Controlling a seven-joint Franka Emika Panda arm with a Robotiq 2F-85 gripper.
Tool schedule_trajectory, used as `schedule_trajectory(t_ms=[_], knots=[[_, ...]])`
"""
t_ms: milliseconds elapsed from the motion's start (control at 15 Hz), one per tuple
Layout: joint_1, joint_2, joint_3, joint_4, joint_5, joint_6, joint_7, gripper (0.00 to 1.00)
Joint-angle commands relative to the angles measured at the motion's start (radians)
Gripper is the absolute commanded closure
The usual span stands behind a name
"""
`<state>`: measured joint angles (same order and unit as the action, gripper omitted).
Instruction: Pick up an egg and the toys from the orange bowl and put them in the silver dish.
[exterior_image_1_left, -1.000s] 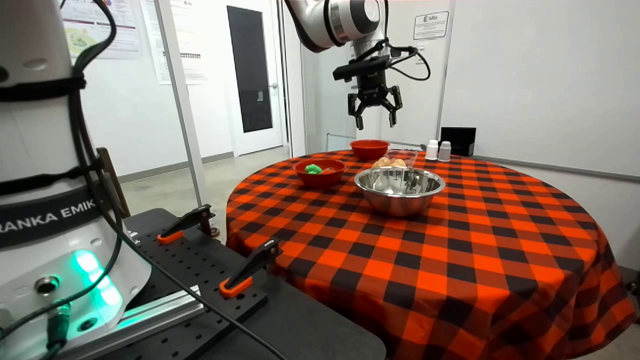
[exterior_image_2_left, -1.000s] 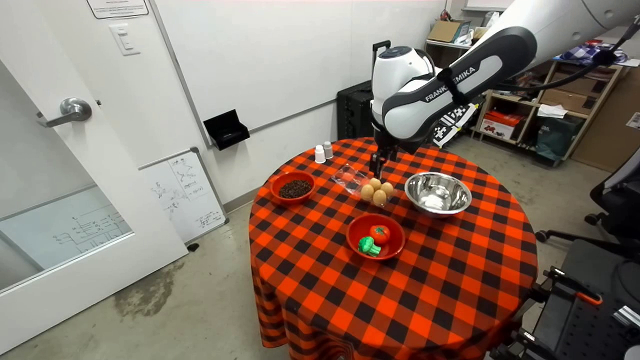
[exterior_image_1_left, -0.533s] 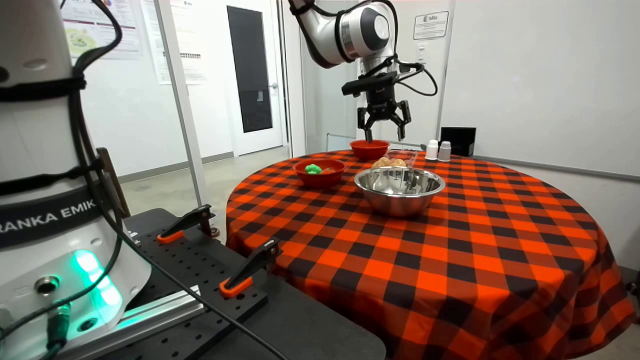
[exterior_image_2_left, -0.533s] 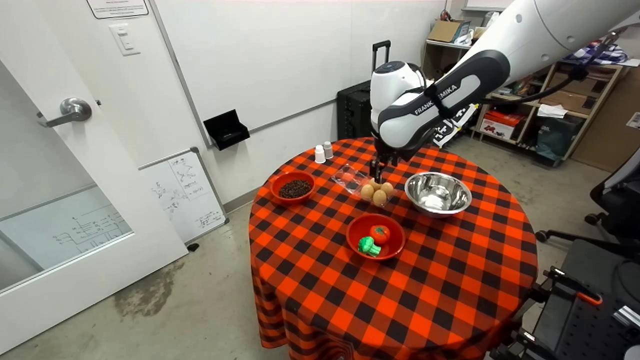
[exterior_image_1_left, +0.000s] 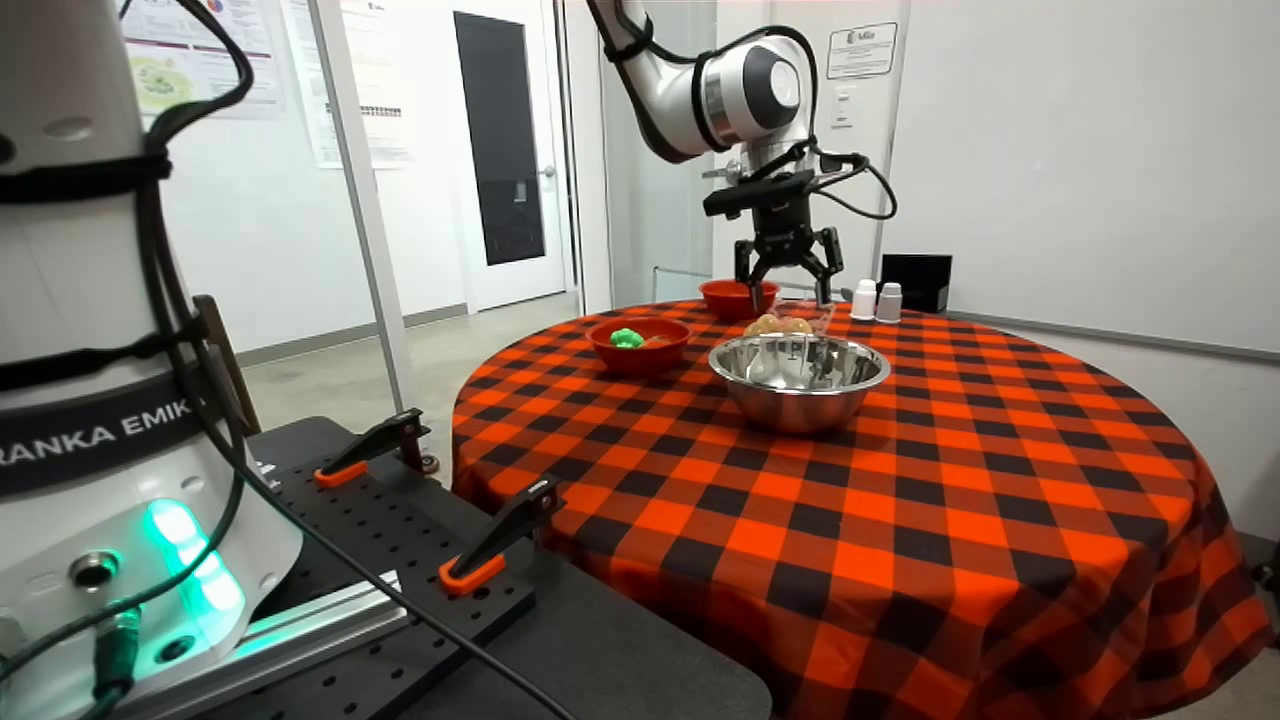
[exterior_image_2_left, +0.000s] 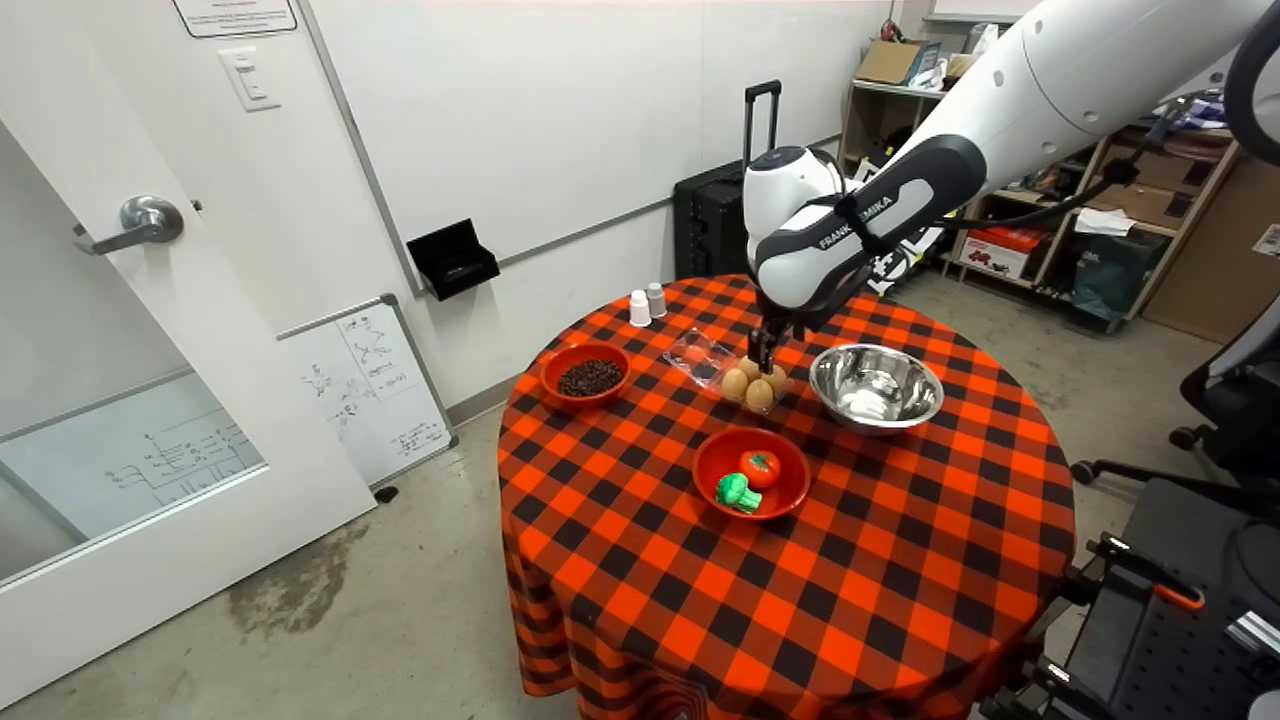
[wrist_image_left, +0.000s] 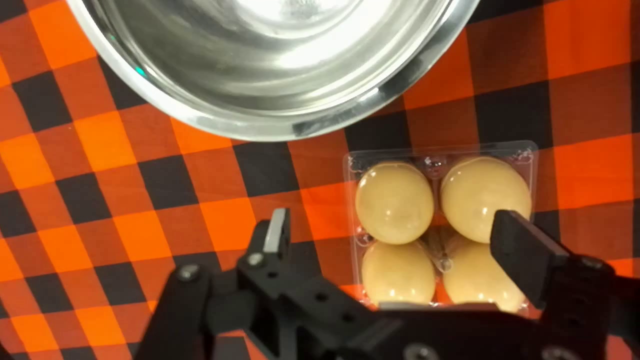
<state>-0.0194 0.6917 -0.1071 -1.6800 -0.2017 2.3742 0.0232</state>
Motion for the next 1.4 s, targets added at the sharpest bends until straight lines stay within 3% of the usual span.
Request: schedule_trajectory(t_ms=[0, 333, 1333], knots=[[-0.014, 0.042, -0.001, 0.068, 0.019, -0.038, 0.003, 0.00], [-0.041, 0.060, 0.024, 0.092, 0.028, -0.028, -0.056, 0.00], [-0.133, 0.081, 0.115, 0.112, 0.032, -0.032, -0.395, 0.00]])
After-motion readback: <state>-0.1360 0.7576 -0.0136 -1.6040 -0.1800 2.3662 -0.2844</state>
